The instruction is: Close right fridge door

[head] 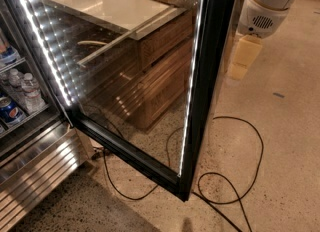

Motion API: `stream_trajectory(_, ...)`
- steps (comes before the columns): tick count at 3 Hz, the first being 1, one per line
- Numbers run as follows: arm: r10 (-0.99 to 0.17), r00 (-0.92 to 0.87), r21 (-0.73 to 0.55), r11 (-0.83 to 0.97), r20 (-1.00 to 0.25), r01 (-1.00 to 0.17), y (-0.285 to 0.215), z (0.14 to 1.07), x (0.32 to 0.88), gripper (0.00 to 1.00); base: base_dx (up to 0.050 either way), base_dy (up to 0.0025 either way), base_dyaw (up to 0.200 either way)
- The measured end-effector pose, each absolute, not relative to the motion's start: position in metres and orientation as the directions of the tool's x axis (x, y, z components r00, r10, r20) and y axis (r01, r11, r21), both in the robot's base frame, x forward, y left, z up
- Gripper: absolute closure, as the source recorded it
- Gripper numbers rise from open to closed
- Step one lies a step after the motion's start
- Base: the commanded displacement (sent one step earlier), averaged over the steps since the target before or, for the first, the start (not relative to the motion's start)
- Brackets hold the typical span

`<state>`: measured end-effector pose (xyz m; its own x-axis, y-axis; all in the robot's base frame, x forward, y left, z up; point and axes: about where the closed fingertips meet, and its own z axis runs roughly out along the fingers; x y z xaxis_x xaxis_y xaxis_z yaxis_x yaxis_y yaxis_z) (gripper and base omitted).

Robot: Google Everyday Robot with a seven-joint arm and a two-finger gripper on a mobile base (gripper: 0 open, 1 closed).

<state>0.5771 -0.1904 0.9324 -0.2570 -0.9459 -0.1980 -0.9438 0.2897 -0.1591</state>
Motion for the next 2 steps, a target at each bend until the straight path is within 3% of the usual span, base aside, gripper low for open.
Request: stream_trajectory(2,-0.946,-0.256,-0.163,0.289,-0.200,-0.943,-0.1895,0.9322,0.5786,0.42,0.000,0.00000,0.000)
